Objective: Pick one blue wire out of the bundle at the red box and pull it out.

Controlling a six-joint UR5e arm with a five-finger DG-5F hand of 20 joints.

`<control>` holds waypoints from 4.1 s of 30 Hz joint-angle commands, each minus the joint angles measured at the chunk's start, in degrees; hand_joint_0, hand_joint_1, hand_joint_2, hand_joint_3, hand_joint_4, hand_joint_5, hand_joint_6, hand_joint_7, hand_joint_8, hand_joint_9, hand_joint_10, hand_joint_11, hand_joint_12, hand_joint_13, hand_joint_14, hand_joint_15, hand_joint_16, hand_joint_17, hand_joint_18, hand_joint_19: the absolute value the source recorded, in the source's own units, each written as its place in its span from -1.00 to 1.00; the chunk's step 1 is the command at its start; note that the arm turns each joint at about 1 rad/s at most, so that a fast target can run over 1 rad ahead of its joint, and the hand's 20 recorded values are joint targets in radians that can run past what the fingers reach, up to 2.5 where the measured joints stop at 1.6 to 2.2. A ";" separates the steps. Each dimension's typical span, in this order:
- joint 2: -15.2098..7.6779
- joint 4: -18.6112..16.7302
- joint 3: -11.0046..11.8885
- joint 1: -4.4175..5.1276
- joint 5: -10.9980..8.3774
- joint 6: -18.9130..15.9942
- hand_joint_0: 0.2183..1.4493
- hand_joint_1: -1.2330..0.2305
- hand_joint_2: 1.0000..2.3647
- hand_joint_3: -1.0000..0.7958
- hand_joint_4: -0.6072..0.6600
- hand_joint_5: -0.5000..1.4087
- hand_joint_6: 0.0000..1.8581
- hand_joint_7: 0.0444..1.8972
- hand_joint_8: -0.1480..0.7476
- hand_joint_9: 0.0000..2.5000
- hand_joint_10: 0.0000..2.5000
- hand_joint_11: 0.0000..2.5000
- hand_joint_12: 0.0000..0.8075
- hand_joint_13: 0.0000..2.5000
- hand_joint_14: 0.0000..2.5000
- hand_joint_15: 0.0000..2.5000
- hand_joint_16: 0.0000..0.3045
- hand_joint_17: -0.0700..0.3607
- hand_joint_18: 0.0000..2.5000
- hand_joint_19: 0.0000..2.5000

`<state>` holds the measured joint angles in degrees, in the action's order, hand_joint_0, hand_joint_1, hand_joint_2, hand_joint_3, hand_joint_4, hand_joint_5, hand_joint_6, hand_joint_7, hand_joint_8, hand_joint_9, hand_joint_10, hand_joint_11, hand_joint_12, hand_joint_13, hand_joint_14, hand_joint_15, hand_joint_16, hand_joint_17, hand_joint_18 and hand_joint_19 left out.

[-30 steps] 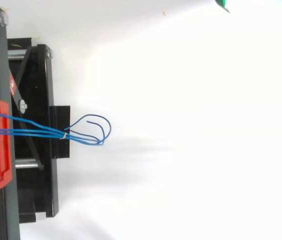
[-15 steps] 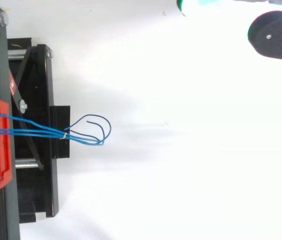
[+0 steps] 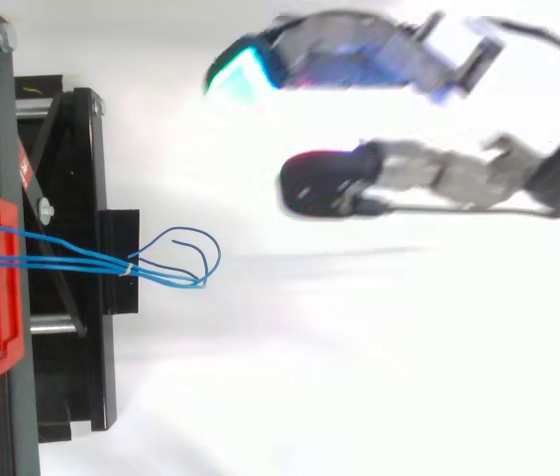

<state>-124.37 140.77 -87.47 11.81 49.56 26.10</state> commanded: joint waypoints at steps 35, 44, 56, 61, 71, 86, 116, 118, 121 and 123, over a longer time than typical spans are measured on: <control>-12.39 5.92 18.21 2.69 8.10 -10.89 -0.52 0.01 -1.00 -0.41 0.59 -0.65 -0.46 -0.23 0.19 -0.49 -1.00 -0.89 0.12 -0.75 -1.00 -0.96 -0.57 0.01 -0.66 -0.83; -11.34 9.96 18.21 2.34 9.59 -15.82 -0.51 0.01 -1.00 -0.41 0.59 -0.65 -0.46 -0.23 0.19 -0.49 -1.00 -0.88 0.12 -0.74 -1.00 -0.95 -0.57 0.00 -0.66 -0.82; -10.63 13.91 18.12 0.50 9.68 -19.51 -0.50 0.01 -1.00 -0.40 0.60 -0.65 -0.46 -0.22 0.19 -0.48 -1.00 -0.88 0.13 -0.73 -1.00 -0.94 -0.58 0.00 -0.65 -0.81; -10.19 14.53 18.21 -0.21 9.68 -19.59 -0.49 0.00 -0.99 -0.38 0.60 -0.64 -0.46 -0.19 0.18 -0.49 -1.00 -0.88 0.13 -0.72 -1.00 -0.94 -0.58 -0.01 -0.64 -0.81; -8.79 15.67 18.12 -0.47 12.06 -15.90 -0.46 -0.08 -0.99 -0.33 0.61 -0.63 -0.46 0.05 0.17 -0.50 -1.00 -0.86 0.11 -0.72 -1.00 -0.93 -0.59 -0.02 -0.63 -0.81; -8.79 15.32 17.68 -0.29 12.06 -15.73 -0.39 -0.22 -0.98 -0.25 0.49 -0.62 -0.40 0.29 0.16 -0.49 -1.00 -0.82 0.11 -0.69 -1.00 -0.93 -0.60 -0.03 -0.60 -0.79; -8.70 15.32 18.21 -1.00 11.79 -16.08 -0.36 -0.12 -0.97 -0.13 0.48 -0.61 -0.30 0.22 0.19 -0.43 -0.99 -0.78 0.13 -0.65 -1.00 -0.92 -0.60 -0.04 -0.55 -0.78; -8.70 15.41 18.48 -1.09 11.88 -16.08 -0.36 -0.15 -0.97 -0.11 0.49 -0.62 -0.27 0.17 0.19 -0.44 -0.99 -0.77 0.13 -0.65 -1.00 -0.92 -0.60 -0.04 -0.55 -0.78; -8.70 15.50 18.74 -1.26 12.06 -16.08 -0.34 -0.34 -0.97 -0.10 0.53 -0.66 -0.17 0.02 0.20 -0.44 -0.99 -0.72 0.13 -0.63 -1.00 -0.91 -0.60 -0.04 -0.53 -0.78; -8.70 15.41 18.92 -1.35 12.06 -16.08 -0.33 -0.36 -0.97 -0.10 0.53 -0.66 -0.15 -0.04 0.20 -0.43 -0.99 -0.70 0.14 -0.62 -1.00 -0.90 -0.60 -0.04 -0.52 -0.77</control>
<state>-133.07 156.20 -68.85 10.62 61.53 10.02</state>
